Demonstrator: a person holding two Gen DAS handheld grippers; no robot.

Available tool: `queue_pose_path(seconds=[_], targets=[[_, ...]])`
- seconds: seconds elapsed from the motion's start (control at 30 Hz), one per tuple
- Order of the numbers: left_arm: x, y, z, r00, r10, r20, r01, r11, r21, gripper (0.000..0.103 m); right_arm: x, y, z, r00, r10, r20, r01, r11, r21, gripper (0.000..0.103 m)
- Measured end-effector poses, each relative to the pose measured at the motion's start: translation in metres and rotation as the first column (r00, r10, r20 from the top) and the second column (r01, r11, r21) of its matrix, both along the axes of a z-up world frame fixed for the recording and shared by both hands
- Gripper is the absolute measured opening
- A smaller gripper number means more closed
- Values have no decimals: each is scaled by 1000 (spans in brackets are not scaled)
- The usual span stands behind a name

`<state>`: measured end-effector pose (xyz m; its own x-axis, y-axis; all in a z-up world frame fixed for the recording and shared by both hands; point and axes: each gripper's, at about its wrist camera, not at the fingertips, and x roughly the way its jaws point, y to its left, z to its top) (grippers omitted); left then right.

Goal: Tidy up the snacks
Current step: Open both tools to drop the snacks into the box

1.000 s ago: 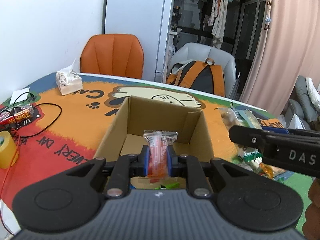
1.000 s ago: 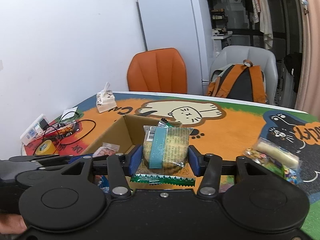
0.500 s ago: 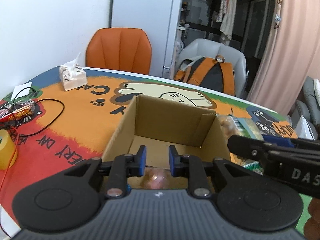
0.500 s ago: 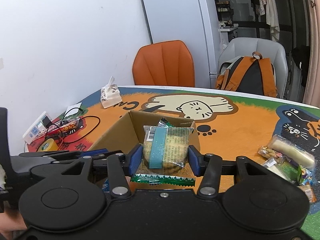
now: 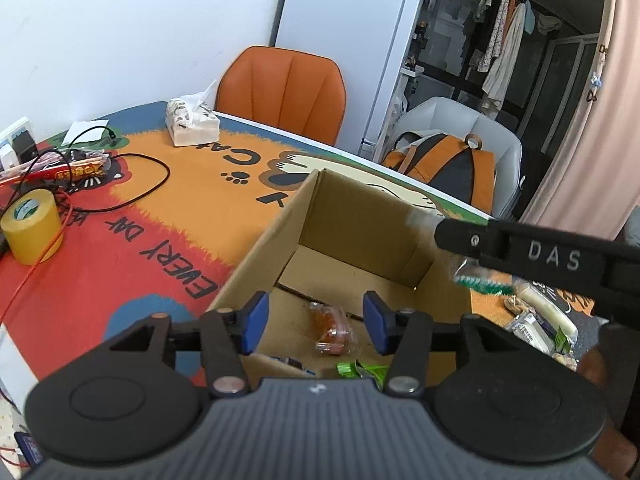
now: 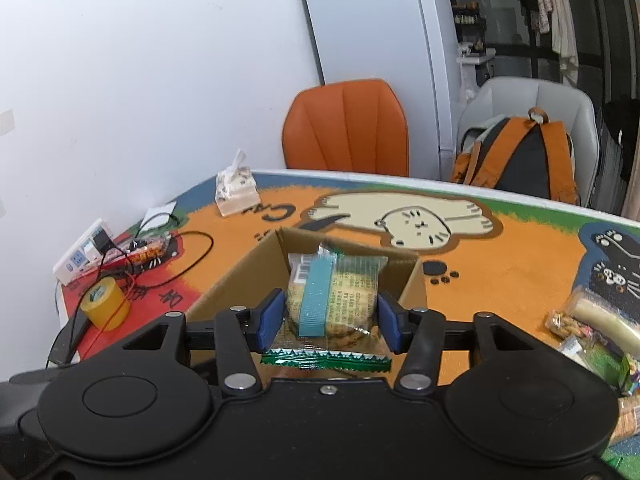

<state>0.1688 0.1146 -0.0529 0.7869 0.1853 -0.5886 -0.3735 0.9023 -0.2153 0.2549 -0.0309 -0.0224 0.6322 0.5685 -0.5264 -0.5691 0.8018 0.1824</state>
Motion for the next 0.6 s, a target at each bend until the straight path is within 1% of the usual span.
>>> queue_pose_path(seconds=[0.03, 0.1, 0.13, 0.17, 0.2, 0.23, 0.4, 0.53, 0.6], targets=[[-2, 0, 0, 1000, 5, 6, -5, 1000, -2, 57, -1, 0, 1, 1000, -12, 7, 12, 1000, -1, 71], [-6, 1, 1, 1000, 8, 18, -8, 1000, 1, 66, -3, -3, 2, 1000, -22, 16, 21, 1000, 8, 77], [-8, 0, 1, 1000, 6, 27, -6, 1000, 4, 68, -4, -5, 2, 1000, -24, 16, 24, 1000, 8, 78], [-10, 0, 2, 999, 10, 30, -11, 1000, 7, 74, -5, -6, 3, 1000, -29, 13, 29, 1000, 4, 78], [-12, 0, 2, 999, 16, 35, -16, 1000, 8, 77, -6, -8, 3, 999, -34, 8, 34, 999, 1, 79], [-14, 0, 3, 999, 15, 43, -16, 1000, 8, 78, -7, -12, 3, 999, -39, 0, 39, 999, 2, 83], [-20, -7, 7, 999, 10, 53, -11, 1000, 18, 87, -13, -28, 2, 998, -60, -17, 60, 998, 15, 94], [-24, -14, 10, 998, 3, 57, -4, 1000, 21, 90, -20, -42, 3, 997, -65, -32, 66, 997, 35, 101], [-26, -17, 11, 998, -2, 61, 0, 1000, 24, 91, -24, -50, 5, 997, -72, -24, 73, 996, 41, 103]])
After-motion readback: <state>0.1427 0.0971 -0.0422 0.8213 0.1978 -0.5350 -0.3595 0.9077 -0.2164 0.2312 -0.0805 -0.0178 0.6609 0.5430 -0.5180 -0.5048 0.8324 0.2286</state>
